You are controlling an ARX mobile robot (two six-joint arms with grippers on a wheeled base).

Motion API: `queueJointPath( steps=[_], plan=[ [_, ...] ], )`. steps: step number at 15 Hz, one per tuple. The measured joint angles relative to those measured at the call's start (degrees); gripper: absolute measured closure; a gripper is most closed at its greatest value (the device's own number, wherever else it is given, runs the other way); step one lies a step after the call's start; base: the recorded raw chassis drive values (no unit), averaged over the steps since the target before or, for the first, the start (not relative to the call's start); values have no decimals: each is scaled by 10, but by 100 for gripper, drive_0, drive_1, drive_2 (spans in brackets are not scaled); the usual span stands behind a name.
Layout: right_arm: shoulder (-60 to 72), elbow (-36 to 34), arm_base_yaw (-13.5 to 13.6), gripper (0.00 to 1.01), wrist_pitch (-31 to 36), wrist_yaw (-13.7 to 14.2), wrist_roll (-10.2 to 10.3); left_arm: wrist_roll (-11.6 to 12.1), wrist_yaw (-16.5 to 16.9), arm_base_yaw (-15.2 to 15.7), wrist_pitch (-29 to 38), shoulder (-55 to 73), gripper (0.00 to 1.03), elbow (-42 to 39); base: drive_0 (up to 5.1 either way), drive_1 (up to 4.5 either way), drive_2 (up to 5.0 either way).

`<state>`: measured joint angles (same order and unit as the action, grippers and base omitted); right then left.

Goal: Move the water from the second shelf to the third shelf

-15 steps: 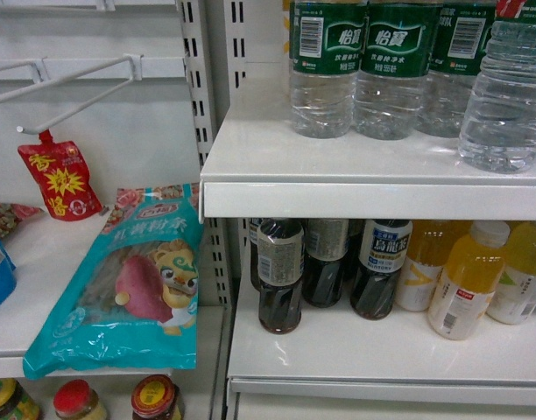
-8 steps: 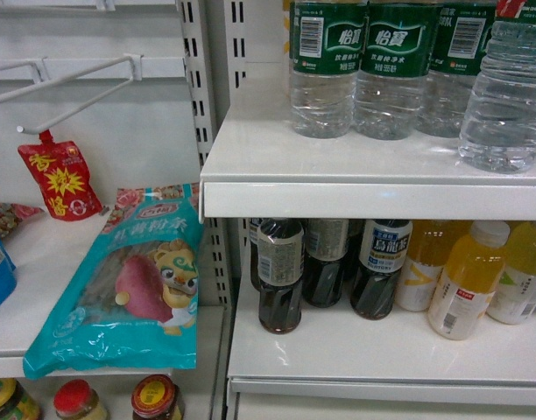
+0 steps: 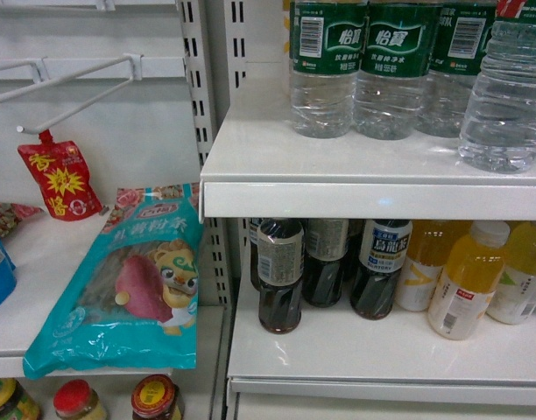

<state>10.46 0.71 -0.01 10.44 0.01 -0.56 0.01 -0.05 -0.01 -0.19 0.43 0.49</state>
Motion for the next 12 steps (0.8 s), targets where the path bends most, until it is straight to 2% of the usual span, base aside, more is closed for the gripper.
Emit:
queueJointPath(
  steps=[1, 2, 9, 12],
  plan=[
    [-17, 0, 0, 99, -22, 0, 0, 0, 0, 0, 0, 0, 5, 0, 0, 0, 0],
    [-80, 0, 0, 99, -109, 0, 1, 0, 0, 0, 0, 0, 5, 0, 0, 0, 0],
    [-102, 0, 0, 99, -106, 0, 1, 0, 0, 0, 0, 0, 5, 0, 0, 0, 0],
    [-102, 0, 0, 65, -106, 0, 1, 0, 0, 0, 0, 0, 5, 0, 0, 0, 0]
  ],
)
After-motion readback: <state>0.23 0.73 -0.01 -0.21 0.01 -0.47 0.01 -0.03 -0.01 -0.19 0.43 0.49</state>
